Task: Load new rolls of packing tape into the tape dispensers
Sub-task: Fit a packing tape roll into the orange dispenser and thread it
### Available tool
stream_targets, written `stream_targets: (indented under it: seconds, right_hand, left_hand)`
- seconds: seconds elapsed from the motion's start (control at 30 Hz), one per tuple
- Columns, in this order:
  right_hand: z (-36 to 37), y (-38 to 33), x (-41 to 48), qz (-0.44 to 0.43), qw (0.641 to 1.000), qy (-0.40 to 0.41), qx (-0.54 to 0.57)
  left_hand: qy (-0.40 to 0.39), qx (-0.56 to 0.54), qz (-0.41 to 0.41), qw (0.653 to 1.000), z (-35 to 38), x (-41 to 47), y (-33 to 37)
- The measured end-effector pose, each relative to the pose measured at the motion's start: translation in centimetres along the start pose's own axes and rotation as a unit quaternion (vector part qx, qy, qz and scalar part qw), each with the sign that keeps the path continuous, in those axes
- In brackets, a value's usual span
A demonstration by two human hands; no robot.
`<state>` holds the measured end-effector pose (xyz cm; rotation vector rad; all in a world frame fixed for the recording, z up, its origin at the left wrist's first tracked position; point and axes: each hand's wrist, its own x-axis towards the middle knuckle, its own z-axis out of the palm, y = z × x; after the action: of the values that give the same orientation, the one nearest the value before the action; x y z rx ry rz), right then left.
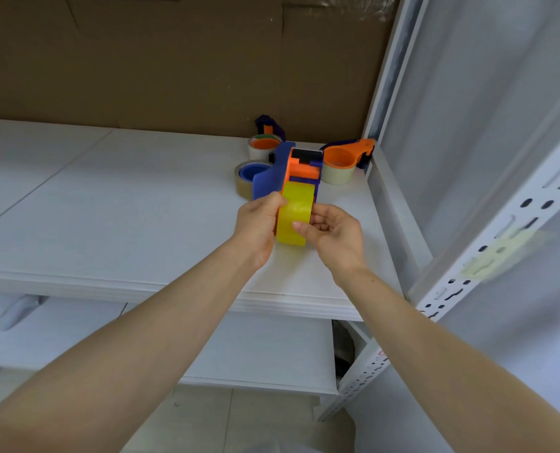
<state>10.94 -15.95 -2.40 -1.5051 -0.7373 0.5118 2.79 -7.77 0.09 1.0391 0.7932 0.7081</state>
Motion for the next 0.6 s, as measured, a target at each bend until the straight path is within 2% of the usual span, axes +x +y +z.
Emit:
stream_targets:
  seconds: [0.23, 0.6]
  right_hand:
    - [0.14, 0.27, 0.33, -0.013, 1.0, 0.005, -0.003]
    - [0.31, 0.64, 0.57, -0.021, 1.0, 0.002, 0.009]
  left_hand:
    - [-0.015, 0.001, 0.017, 1.0, 0.04, 0.41, -0.03]
    - [0.015, 0.01, 0.03, 0.999, 0.86, 0.64, 0.18]
